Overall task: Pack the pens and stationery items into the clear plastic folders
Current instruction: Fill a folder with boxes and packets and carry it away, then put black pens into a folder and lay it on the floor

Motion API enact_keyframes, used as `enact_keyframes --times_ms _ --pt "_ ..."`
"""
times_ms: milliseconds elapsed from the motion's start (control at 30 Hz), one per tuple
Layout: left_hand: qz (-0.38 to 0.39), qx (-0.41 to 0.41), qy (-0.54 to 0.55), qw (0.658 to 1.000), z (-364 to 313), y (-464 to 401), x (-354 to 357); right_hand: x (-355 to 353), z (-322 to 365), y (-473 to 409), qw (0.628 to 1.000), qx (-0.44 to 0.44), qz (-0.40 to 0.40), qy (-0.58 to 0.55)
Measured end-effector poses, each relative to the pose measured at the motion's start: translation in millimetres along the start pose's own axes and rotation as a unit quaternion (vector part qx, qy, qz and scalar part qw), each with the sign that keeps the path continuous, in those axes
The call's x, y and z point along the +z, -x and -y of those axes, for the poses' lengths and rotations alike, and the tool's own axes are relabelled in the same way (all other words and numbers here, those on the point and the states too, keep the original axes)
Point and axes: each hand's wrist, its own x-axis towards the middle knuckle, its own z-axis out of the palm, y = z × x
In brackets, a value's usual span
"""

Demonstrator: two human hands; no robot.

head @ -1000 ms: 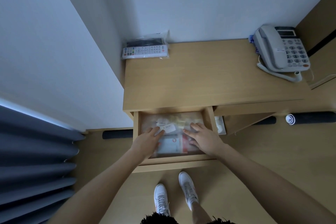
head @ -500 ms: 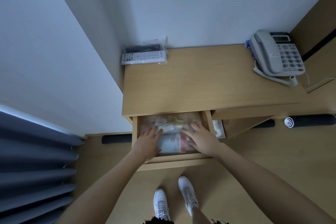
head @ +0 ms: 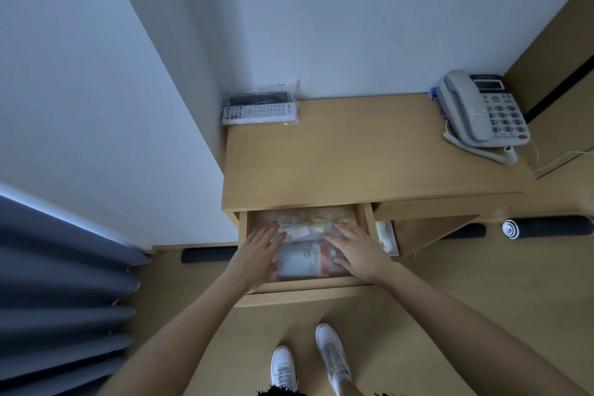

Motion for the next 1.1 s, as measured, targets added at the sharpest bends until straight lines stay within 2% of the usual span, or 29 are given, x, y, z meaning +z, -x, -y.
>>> enact_keyframes --times_ms 167,267,367,467,633,700,800,1000,1100 --pt "-0.032 -0.005 0.021 0.999 -1.3 4.4 -17.6 -11.9 2.4 6.2 1.0 0.015 0.005 0.002" --pt "-0.057 -0.011 0.081 0.995 -5.3 3.3 -33.7 -22.7 -1.2 14.0 0.998 0.051 -0.012 -0.028" --pt "-0.081 0.017 0.108 0.991 -18.4 -7.3 -61.0 -38.7 -13.9 35.6 0.989 0.116 -0.061 -0.063" --pt "-0.112 0.091 0.093 0.985 -55.9 -31.3 -101.4 -52.5 -33.6 73.7 0.965 0.195 -0.143 -0.105" --pt "-0.146 0.203 0.076 0.965 -174.3 -60.9 -155.8 -66.0 -70.4 169.2 0.895 0.344 -0.23 -0.165" --pt "-0.133 0.247 0.064 0.958 -226.9 -59.5 -166.1 -64.1 -88.4 214.0 0.858 0.389 -0.276 -0.189" --pt "-0.124 0.317 0.021 0.94 -307.9 -50.7 -175.7 -56.5 -113.5 289.0 0.809 0.466 -0.305 -0.19" --pt "-0.129 0.435 -0.04 0.89 -483.4 -47.7 -179.6 -21.2 -155.3 449.5 0.73 0.561 -0.349 -0.178" --pt "-0.118 0.484 -0.045 0.866 -592.2 -42.1 -171.2 13.3 -169.8 538.8 0.675 0.604 -0.382 -0.183"
